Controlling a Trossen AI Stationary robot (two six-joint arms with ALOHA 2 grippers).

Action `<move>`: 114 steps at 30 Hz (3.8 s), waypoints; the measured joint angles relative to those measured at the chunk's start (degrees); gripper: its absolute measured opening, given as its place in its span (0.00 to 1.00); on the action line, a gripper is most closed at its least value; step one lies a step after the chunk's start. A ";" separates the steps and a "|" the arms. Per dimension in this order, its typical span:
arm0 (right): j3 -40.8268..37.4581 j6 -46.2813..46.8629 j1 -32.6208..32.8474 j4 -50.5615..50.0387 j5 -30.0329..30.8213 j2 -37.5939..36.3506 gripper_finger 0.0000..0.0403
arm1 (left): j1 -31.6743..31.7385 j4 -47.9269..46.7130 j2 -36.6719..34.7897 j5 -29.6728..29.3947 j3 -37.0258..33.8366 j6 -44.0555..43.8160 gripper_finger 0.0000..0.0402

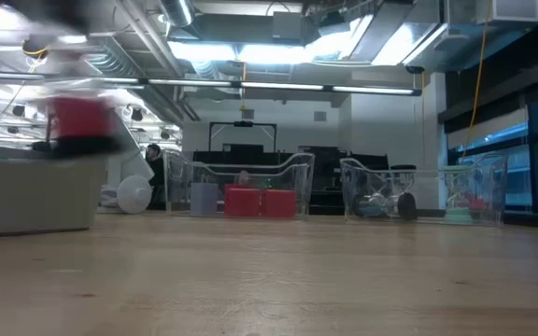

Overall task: Pick & Place Office items
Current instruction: Put the red hourglass into the right transparent bin

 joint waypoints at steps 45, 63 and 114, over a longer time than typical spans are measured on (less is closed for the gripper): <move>0.02 -51.67 -5.93 10.03 19.95 3.20 0.72 | 15.82 72.47 -0.33 -9.50 3.91 68.34 0.53; 0.00 -67.96 -8.30 23.37 16.11 5.84 0.92 | 18.39 72.65 -0.33 -1.31 3.91 66.18 0.53; 0.00 -52.62 -12.57 17.64 14.22 5.68 0.53 | 18.39 62.74 -2.90 -22.48 3.91 62.88 0.75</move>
